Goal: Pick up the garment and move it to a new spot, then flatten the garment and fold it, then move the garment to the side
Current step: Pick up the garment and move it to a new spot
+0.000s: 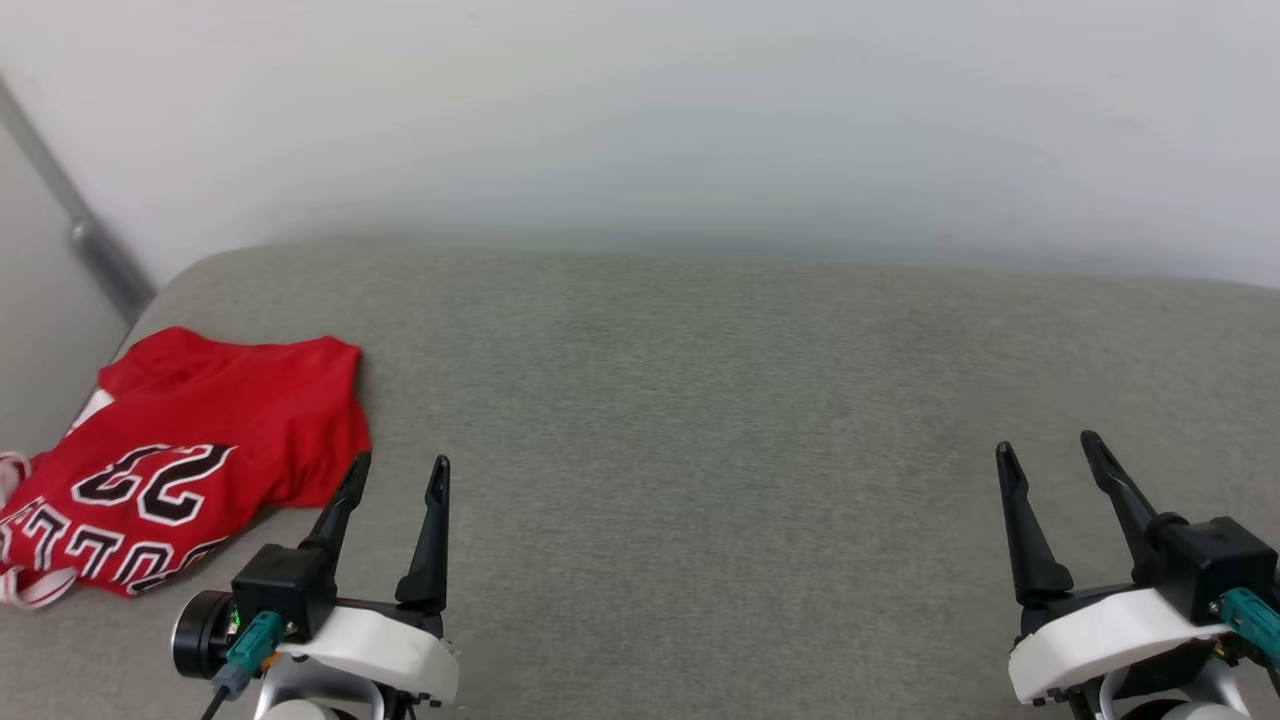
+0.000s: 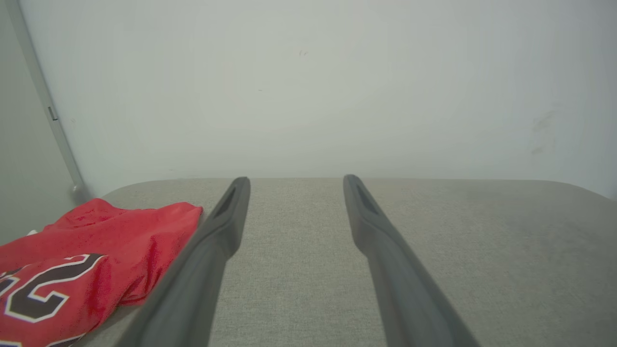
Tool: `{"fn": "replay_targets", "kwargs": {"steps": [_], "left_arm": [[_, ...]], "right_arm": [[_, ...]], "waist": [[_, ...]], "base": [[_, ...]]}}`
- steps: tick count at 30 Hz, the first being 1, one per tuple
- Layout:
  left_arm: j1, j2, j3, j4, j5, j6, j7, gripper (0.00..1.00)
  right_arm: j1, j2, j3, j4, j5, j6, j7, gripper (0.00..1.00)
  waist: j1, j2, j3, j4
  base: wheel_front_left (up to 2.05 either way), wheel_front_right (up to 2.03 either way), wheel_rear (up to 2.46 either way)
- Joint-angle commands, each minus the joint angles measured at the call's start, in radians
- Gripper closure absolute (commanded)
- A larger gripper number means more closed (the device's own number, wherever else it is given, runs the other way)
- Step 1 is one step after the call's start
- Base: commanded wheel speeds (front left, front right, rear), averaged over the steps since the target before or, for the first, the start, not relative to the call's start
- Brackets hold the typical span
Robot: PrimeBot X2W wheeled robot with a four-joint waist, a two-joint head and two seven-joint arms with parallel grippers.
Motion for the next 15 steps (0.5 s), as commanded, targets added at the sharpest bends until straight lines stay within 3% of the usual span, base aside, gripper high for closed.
{"fn": "replay_targets", "kwargs": {"steps": [1,15], "left_arm": [[-0.009,-0.001,0.008,0.001,0.0,-0.004,-0.005,0.0],[-0.003,-0.006,0.081,0.013,-0.001,-0.004,-0.004,0.0]], "right_arm": [[0.004,0.002,0.004,-0.005,-0.006,0.0,0.0,0.0],[-0.021,0.002,0.058,-0.013,0.014,0.0,0.002,0.0]], "waist": [[0.0,0.0,0.001,0.041],[0.0,0.0,0.003,0.276]], "base": [[0.0,0.0,0.0],[0.0,0.0,0.0]]}}
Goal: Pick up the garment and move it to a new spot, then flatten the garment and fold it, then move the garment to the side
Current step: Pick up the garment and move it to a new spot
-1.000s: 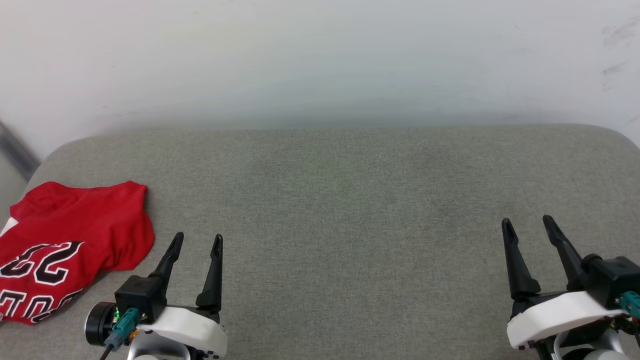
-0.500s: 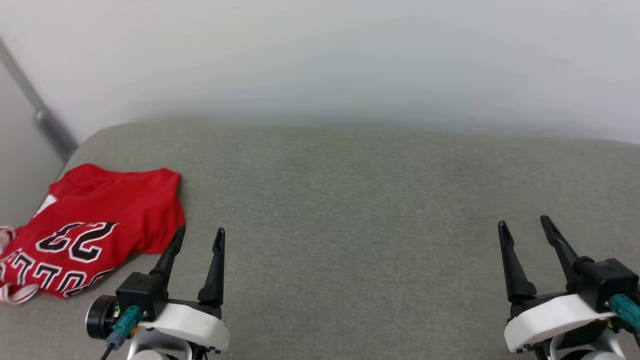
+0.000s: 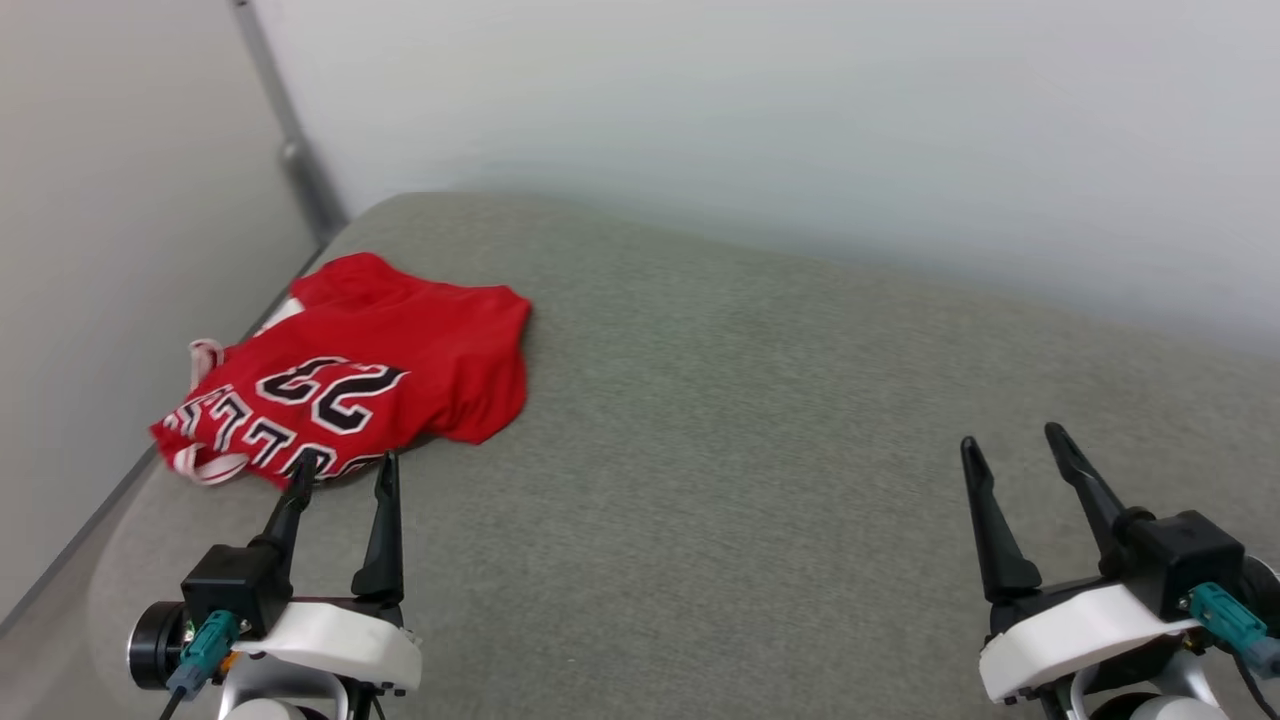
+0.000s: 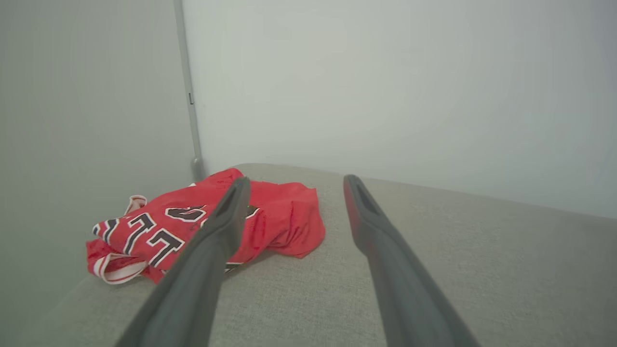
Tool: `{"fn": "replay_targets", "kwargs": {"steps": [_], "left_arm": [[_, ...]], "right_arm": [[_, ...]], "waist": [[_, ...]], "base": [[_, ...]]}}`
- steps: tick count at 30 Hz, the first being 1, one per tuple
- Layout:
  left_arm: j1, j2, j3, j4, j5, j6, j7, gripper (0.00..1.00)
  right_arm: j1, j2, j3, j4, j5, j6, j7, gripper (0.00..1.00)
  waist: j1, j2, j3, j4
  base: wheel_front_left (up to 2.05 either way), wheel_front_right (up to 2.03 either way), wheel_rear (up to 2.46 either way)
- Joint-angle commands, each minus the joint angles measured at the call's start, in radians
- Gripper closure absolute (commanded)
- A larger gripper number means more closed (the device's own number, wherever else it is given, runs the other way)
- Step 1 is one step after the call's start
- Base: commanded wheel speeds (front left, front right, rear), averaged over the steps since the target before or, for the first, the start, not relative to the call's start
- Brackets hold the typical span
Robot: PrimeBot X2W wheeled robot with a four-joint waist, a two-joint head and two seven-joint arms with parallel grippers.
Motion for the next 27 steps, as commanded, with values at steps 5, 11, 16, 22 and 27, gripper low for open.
{"fn": "replay_targets", "kwargs": {"steps": [5,11,16,22,27], "left_arm": [[0.014,0.006,0.021,-0.003,0.017,-0.001,-0.002,0.0],[0.015,0.006,0.025,-0.002,0.025,-0.004,-0.002,0.0],[0.008,0.01,0.026,0.004,0.034,-0.006,-0.002,0.0],[-0.033,0.023,0.033,0.024,0.023,-0.009,-0.002,0.0],[-0.13,0.056,0.055,0.083,-0.018,-0.01,0.006,0.0]], "right_arm": [[-0.015,0.002,0.032,-0.01,0.006,0.0,0.002,0.0],[-0.026,0.002,0.048,-0.01,0.005,0.0,0.001,0.0],[-0.027,0.002,0.049,-0.01,0.005,0.0,0.0,0.0],[-0.047,0.001,0.06,-0.022,-0.003,0.0,0.014,0.0],[-0.076,0.001,0.065,-0.046,-0.017,0.0,0.04,0.0]], "waist": [[0.0,-0.0001,0.003,0.114],[0.0,-0.0001,0.008,0.162],[0.0,-0.0001,0.014,0.176],[0.0,-0.0001,0.049,0.156],[0.0,-0.0001,0.117,0.102]], "base": [[0.0,0.0,0.0],[0.0,0.0,0.0],[0.0,0.0,0.0],[0.0,0.0,0.0],[0.0,0.0,0.0]]}}
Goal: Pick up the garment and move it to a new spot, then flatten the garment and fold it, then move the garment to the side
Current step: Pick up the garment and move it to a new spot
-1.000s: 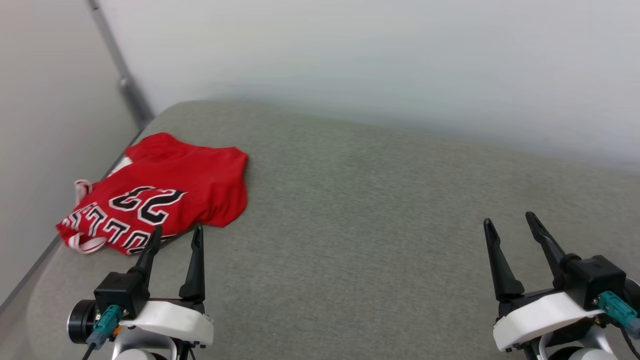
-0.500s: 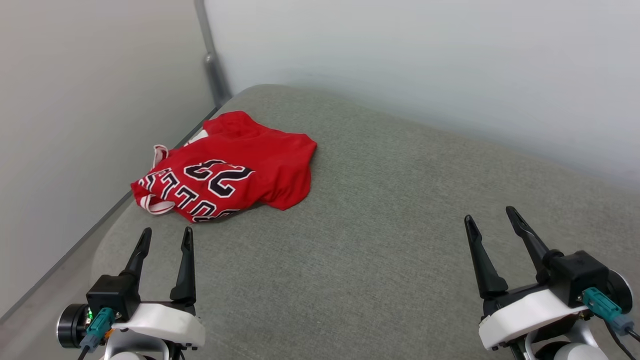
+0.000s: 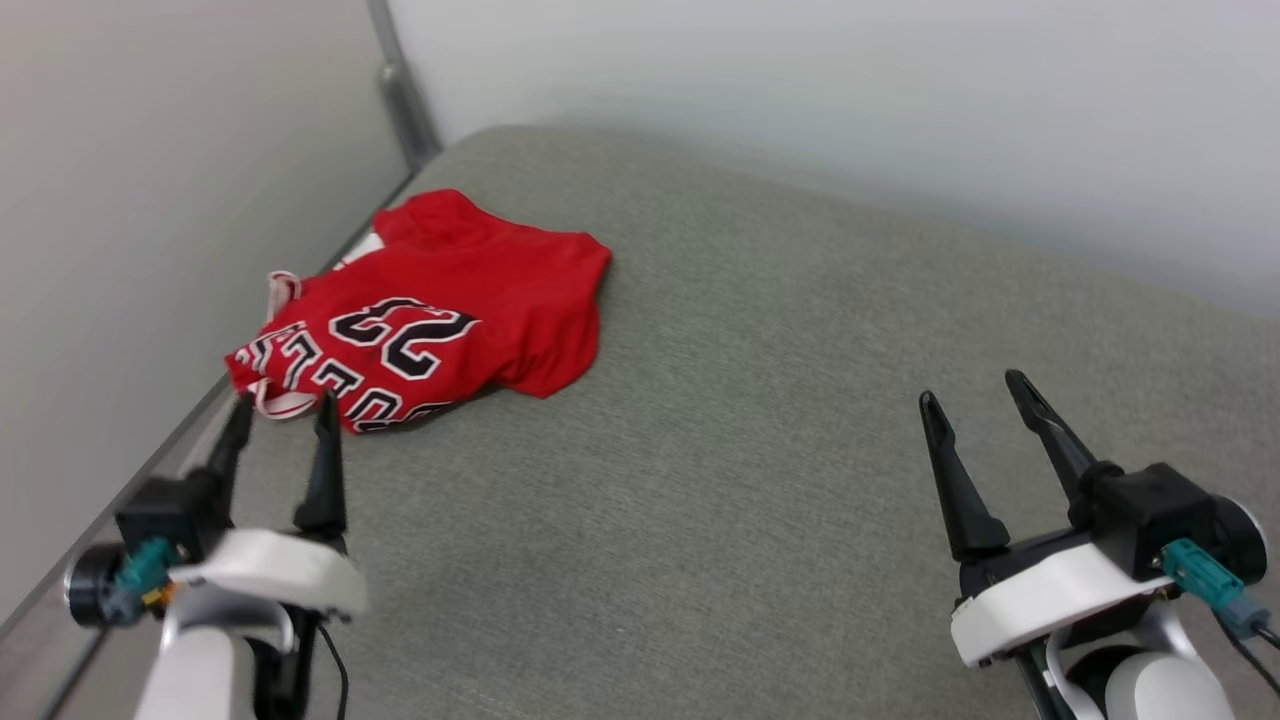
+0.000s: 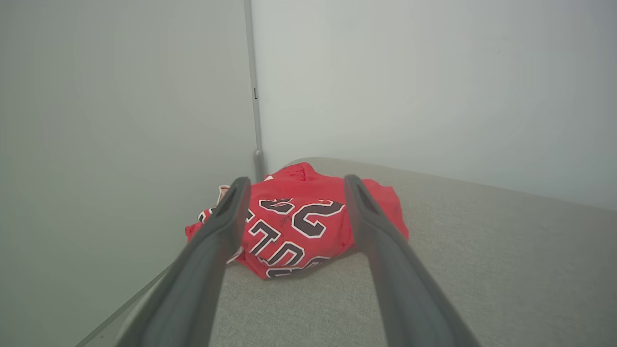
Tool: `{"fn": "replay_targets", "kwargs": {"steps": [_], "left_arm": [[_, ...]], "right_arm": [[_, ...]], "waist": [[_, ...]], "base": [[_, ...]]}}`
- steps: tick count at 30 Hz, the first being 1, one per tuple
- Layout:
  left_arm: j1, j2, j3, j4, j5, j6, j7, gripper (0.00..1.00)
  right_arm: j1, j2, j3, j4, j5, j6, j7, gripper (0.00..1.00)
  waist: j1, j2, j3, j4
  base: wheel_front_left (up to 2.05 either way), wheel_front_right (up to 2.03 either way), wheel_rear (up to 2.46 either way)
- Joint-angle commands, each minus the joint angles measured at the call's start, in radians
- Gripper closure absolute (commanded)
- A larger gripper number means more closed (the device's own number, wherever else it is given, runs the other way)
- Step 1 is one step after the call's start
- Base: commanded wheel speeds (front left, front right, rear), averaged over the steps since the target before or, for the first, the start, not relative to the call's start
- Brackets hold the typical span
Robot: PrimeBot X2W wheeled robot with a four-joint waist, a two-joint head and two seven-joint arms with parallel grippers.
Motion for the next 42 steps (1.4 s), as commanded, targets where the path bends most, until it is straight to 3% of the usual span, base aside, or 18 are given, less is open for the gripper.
{"fn": "replay_targets", "kwargs": {"steps": [1,5,10,16,17,18,19,24,28,35,36,37,38,42], "left_arm": [[-0.066,0.022,0.014,0.03,-0.022,-0.003,0.018,0.0],[-0.189,0.066,0.038,0.083,-0.081,-0.004,0.071,0.0],[-0.334,0.159,0.028,0.173,-0.175,-0.006,0.193,0.0],[-0.459,0.315,-0.045,0.297,-0.289,-0.005,0.428,0.0],[-0.459,0.315,-0.045,0.297,-0.289,-0.005,0.428,0.0],[-0.491,0.363,-0.075,0.343,-0.331,-0.005,0.521,0.0],[-0.491,0.363,-0.075,0.343,-0.331,-0.005,0.521,0.0],[-0.549,0.464,-0.128,0.448,-0.429,-0.005,0.721,0.0],[-0.563,0.501,-0.151,0.534,-0.495,-0.005,0.807,0.0],[-0.521,0.466,-0.189,0.681,-0.584,-0.004,0.928,0.0],[-0.519,0.461,-0.195,0.691,-0.589,-0.004,0.935,0.28],[-0.52,0.461,-0.202,0.695,-0.592,-0.004,0.932,0.67],[-0.523,0.461,-0.207,0.699,-0.593,-0.005,0.922,1.0],[-0.551,0.472,-0.227,0.693,-0.585,-0.005,0.874,1.0]], "right_arm": [[-0.027,0.001,0.001,-0.016,-0.012,0.0,0.009,0.0],[-0.068,0.001,0.006,-0.038,-0.027,0.0,0.029,0.0],[-0.108,0.001,-0.004,-0.056,-0.033,0.0,0.027,0.0],[-0.153,0.001,-0.003,-0.068,-0.035,0.0,0.017,0.0],[-0.153,0.001,-0.003,-0.068,-0.035,0.0,0.017,0.0],[-0.166,0.001,-0.008,-0.07,-0.033,0.0,0.011,0.0],[-0.166,0.001,-0.008,-0.07,-0.033,0.0,0.011,0.0],[-0.202,0.001,-0.004,-0.063,-0.022,0.0,-0.003,0.0],[-0.227,0.001,0.004,-0.046,-0.015,0.0,-0.022,0.0],[-0.246,0.001,0.01,-0.011,-0.005,0.0,-0.046,0.0],[-0.246,0.001,0.009,-0.007,-0.003,0.0,-0.047,0.0],[-0.245,0.001,0.007,-0.004,-0.003,0.0,-0.048,0.0],[-0.244,0.001,0.003,0.0,-0.003,0.0,-0.049,0.0],[-0.227,0.001,-0.003,0.013,-0.006,0.0,-0.051,0.0]], "waist": [[0.0,0.0,0.059,-0.053],[0.0,0.0,0.14,-0.121],[0.0,0.0,0.234,-0.196],[0.0,0.0,0.338,-0.273],[0.0,0.0,0.338,-0.273],[0.0,0.0,0.37,-0.29],[0.0,0.0,0.37,-0.29],[0.0,0.0,0.446,-0.321],[0.0,0.0,0.489,-0.34],[0.0,0.0,0.494,-0.356],[0.0,0.0,0.49,-0.356],[0.0,0.0,0.486,-0.355],[0.0,0.0,0.48,-0.353],[0.0,0.0,0.438,-0.338]], "base": [[0.0,0.0,0.0],[0.0,0.0,0.0],[0.0,0.0,0.0],[0.0,0.0,0.0],[0.0,0.0,0.0],[0.0,0.0,0.0],[0.0,0.0,0.0],[0.0,0.0,0.0],[0.0,0.0,0.0],[0.0,0.0,0.0],[0.0,0.0,0.0],[0.0,0.0,0.0],[0.0,0.0,0.0],[0.0,0.0,0.0]]}}
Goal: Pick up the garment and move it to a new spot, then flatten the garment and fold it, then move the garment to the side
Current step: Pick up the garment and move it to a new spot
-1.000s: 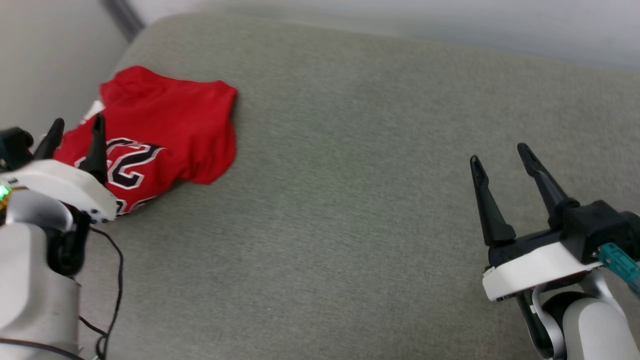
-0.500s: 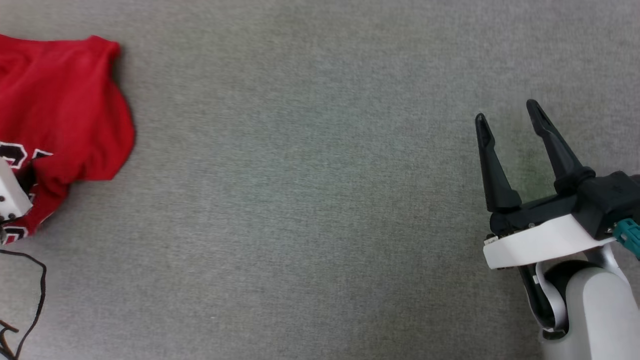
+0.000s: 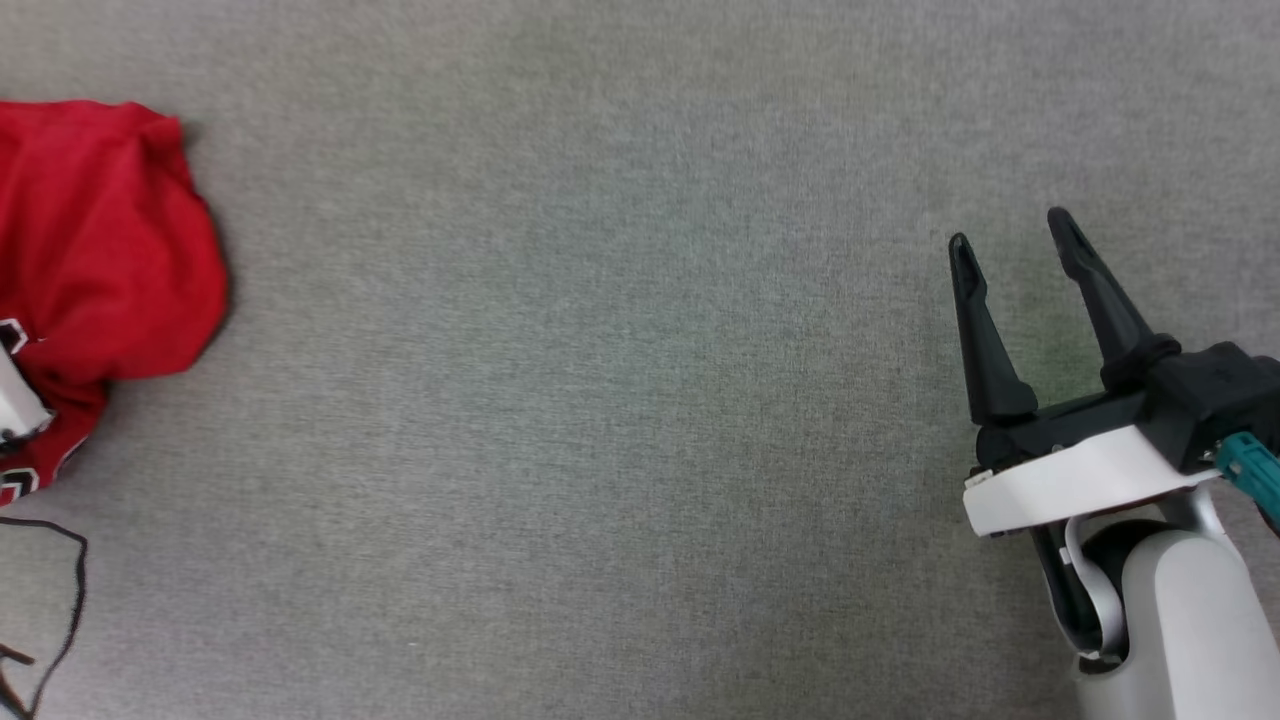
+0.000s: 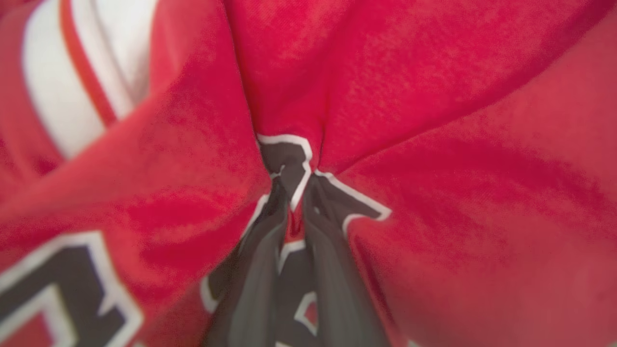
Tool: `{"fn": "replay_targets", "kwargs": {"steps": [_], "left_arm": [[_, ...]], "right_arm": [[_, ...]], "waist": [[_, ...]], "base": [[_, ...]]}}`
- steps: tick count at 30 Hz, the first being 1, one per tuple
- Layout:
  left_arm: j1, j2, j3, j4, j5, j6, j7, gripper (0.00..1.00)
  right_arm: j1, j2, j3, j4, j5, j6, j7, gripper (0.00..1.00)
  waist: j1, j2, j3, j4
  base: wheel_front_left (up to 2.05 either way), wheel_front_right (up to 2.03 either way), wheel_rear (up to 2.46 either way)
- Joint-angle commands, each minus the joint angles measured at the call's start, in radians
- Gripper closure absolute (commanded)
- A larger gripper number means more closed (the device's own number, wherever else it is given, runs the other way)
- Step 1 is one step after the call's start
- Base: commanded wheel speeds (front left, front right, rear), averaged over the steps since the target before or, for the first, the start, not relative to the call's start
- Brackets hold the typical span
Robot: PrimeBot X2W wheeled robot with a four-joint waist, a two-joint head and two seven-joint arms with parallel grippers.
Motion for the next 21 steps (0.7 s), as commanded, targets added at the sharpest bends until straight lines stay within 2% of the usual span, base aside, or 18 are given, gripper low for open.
{"fn": "replay_targets", "kwargs": {"steps": [1,7,15,21], "left_arm": [[0.041,-0.042,-0.032,0.029,0.017,0.001,-0.011,1.0],[-0.002,-0.007,-0.046,-0.003,0.076,0.012,-0.232,1.0],[-0.039,-0.047,-0.07,-0.042,0.158,0.053,-0.508,1.0],[-0.04,-0.089,-0.079,-0.118,0.189,0.082,-0.672,1.0]], "right_arm": [[0.007,0.0,0.0,0.008,0.005,0.0,-0.005,0.0],[0.044,0.0,-0.002,0.032,0.028,0.0,-0.02,0.0],[0.106,0.0,-0.029,0.058,0.07,0.0,-0.037,0.0],[0.153,0.001,-0.049,0.053,0.078,0.0,-0.03,0.0]], "waist": [[-0.0001,0.0,-0.039,0.014],[-0.0001,0.0,-0.158,0.033],[-0.0001,0.0,-0.325,0.036],[-0.0001,0.0,-0.411,0.01]], "base": [[0.0,0.0,0.0],[0.0,0.0,0.0],[0.0,0.0,0.0],[0.0,0.0,0.0]]}}
